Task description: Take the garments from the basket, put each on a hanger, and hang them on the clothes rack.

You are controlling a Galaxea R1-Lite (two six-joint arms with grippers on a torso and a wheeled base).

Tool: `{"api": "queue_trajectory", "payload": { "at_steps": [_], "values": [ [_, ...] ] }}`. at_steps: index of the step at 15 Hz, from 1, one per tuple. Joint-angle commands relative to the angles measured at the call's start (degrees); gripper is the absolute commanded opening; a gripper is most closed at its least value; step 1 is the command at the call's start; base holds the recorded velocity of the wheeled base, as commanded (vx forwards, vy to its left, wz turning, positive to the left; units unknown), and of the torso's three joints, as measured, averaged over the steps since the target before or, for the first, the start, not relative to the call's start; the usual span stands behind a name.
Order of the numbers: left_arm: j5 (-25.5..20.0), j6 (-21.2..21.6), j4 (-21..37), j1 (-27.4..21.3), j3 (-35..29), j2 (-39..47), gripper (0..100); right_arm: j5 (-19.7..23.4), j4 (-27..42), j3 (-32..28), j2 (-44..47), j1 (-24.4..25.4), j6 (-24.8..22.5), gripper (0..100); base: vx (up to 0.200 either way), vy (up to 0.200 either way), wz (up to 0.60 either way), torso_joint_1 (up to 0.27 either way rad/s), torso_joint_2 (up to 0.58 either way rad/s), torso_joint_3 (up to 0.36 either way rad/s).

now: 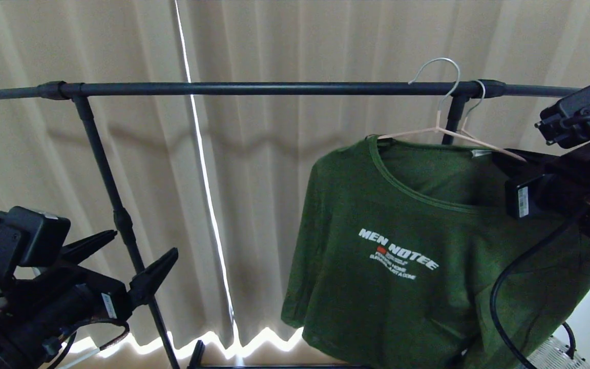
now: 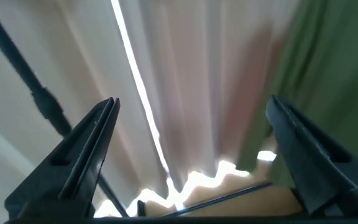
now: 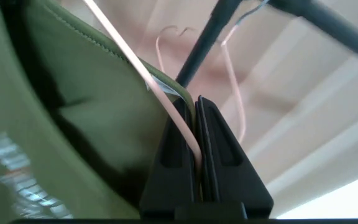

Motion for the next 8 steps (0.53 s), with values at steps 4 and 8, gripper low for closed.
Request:
{"api": "queue_trajectory", "payload": {
  "at_steps": [4, 8],
  "values": [
    [0.04, 0.11, 0.02, -1.93, 0.67, -0.01, 100, -4.54, 0.17, -11.25, 10.60, -0.40, -0.15, 0, 0.000, 0.000, 0.00, 0.000, 0.00, 0.000],
    [0.04, 0.28, 0.02, -2.55, 0.76, -0.10, 100, -7.26, 3.07, -20.39, 17.55, -0.40, -0.15, 0, 0.000, 0.000, 0.00, 0.000, 0.00, 0.000]
  ]
}}
